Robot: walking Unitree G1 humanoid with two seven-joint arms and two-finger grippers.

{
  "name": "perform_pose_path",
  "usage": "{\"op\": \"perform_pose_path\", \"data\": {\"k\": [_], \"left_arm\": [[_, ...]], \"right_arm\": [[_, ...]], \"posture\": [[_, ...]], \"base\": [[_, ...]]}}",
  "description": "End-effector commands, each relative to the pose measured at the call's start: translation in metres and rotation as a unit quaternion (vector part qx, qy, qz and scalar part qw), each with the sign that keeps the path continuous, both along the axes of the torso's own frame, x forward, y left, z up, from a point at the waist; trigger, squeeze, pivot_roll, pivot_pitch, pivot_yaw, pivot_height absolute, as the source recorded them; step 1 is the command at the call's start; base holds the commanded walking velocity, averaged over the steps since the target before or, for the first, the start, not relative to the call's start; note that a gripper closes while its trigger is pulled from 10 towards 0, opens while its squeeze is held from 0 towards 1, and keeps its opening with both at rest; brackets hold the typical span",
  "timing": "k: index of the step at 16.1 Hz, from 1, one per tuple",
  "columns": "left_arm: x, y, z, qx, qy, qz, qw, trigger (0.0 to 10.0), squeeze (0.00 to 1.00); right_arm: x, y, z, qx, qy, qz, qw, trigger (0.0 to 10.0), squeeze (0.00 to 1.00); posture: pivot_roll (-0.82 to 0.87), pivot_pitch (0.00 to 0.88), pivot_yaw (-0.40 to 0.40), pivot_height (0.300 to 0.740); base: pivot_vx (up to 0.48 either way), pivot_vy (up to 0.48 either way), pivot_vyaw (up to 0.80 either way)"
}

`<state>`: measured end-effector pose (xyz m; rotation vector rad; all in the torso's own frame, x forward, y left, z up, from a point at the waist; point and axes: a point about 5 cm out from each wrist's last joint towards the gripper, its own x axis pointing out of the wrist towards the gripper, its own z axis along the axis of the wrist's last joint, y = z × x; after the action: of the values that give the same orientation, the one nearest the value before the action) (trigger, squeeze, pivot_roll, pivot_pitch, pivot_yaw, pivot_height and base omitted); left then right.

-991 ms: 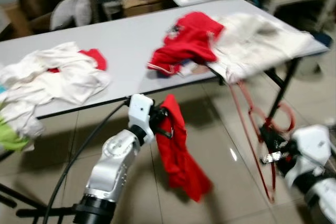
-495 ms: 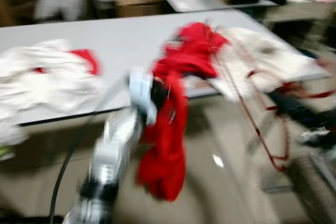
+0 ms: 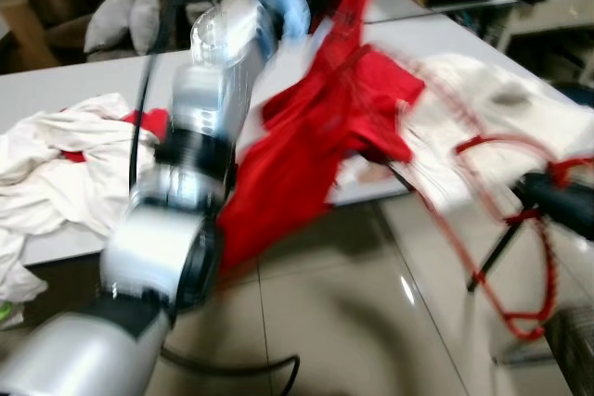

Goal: Hang hanger

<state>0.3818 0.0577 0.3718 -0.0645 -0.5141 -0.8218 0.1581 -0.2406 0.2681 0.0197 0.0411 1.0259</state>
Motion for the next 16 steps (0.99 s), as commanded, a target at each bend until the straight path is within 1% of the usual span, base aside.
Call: {"op": "perform_pose_path", "data": {"k": [1,2,3,4,5,6,7,8,9,10,11,12,13,14,15,16], "left_arm": [[0.004,0.015,0.008,-0.015,-0.004,0.003,1.000,10.0,0.00],[0.003,0.014,0.017,-0.016,-0.014,-0.009,1.000,10.0,0.00],[-0.001,0.013,0.031,-0.020,-0.032,-0.032,0.999,10.0,0.00],[-0.005,0.013,0.043,-0.027,-0.044,-0.052,0.997,10.0,0.00],[-0.009,0.015,0.050,-0.026,-0.061,-0.059,0.996,10.0,0.00],[-0.012,0.023,0.058,-0.031,-0.077,-0.055,0.995,10.0,0.00],[-0.013,0.027,0.061,-0.034,-0.082,-0.053,0.995,10.0,0.00],[-0.015,0.031,0.064,-0.045,-0.082,-0.058,0.994,10.0,0.00],[-0.020,0.040,0.071,-0.056,-0.094,-0.066,0.992,10.0,0.00],[-0.025,0.046,0.078,-0.061,-0.109,-0.071,0.990,10.0,0.00],[-0.029,0.053,0.086,-0.072,-0.120,-0.069,0.988,10.0,0.00],[-0.032,0.059,0.091,-0.078,-0.130,-0.062,0.987,10.0,0.00],[-0.032,0.063,0.092,-0.078,-0.134,-0.053,0.987,10.0,0.00],[-0.031,0.066,0.090,-0.079,-0.132,-0.040,0.987,10.0,0.00],[-0.030,0.073,0.084,-0.089,-0.121,-0.026,0.988,10.0,0.00],[-0.027,0.078,0.072,-0.095,-0.103,-0.013,0.990,10.0,0.00]], "right_arm": [[0.000,0.012,-0.006,-0.023,0.015,0.043,0.999,10.0,0.00],[0.002,0.014,-0.010,-0.037,0.028,0.053,0.998,10.0,0.00],[0.011,0.017,-0.018,-0.070,0.038,0.059,0.995,10.0,0.00],[0.028,0.016,-0.027,-0.116,0.031,0.029,0.992,10.0,0.00],[0.046,0.010,-0.032,-0.169,0.019,-0.008,0.985,10.0,0.00],[0.073,-0.004,-0.033,-0.235,0.003,-0.064,0.970,10.0,0.00],[0.083,-0.009,-0.031,-0.258,-0.006,-0.085,0.962,10.0,0.00],[0.098,-0.014,-0.021,-0.262,-0.031,-0.119,0.957,10.0,0.00],[0.131,-0.018,0.007,-0.259,-0.099,-0.186,0.943,10.0,0.00],[0.154,-0.015,0.043,-0.235,-0.178,-0.226,0.928,10.0,0.00],[0.171,-0.009,0.084,-0.193,-0.263,-0.265,0.907,10.0,0.00],[0.179,-0.007,0.120,-0.153,-0.328,-0.296,0.884,10.0,0.00],[0.180,-0.005,0.137,-0.127,-0.355,-0.301,0.876,10.0,0.00],[0.179,-0.006,0.151,-0.103,-0.380,-0.311,0.865,10.0,0.00],[0.179,-0.006,0.163,-0.101,-0.417,-0.325,0.843,10.0,0.00],[0.179,-0.007,0.168,-0.089,-0.441,-0.338,0.827,10.0,0.00]], "posture": [[-0.15,0.000,0.060,0.740],[-0.15,0.000,0.060,0.740],[-0.13,0.000,0.051,0.740],[-0.13,0.000,0.051,0.740],[-0.13,0.000,0.046,0.740],[-0.12,0.000,0.035,0.740],[-0.12,0.000,0.035,0.740],[-0.12,0.000,0.032,0.740],[-0.13,0.000,0.023,0.740],[-0.12,0.000,0.016,0.740],[-0.12,0.000,0.001,0.740],[-0.11,0.000,-0.010,0.740],[-0.11,0.000,-0.010,0.740],[-0.09,0.000,-0.029,0.740],[-0.09,0.000,-0.029,0.740],[-0.09,0.000,-0.026,0.740]], "base": [[0.368,0.000,0.00],[0.360,0.000,0.00],[0.356,0.000,0.00],[0.364,0.000,0.00],[0.356,0.000,0.00],[0.349,0.000,0.00],[0.349,0.000,0.00],[0.352,0.000,0.00],[0.349,0.000,0.00],[0.352,0.000,0.00],[0.349,0.000,0.00],[0.341,0.000,0.00],[0.341,0.000,0.00],[0.307,0.000,0.00],[0.000,0.000,0.00],[0.000,0.000,0.00]]}}
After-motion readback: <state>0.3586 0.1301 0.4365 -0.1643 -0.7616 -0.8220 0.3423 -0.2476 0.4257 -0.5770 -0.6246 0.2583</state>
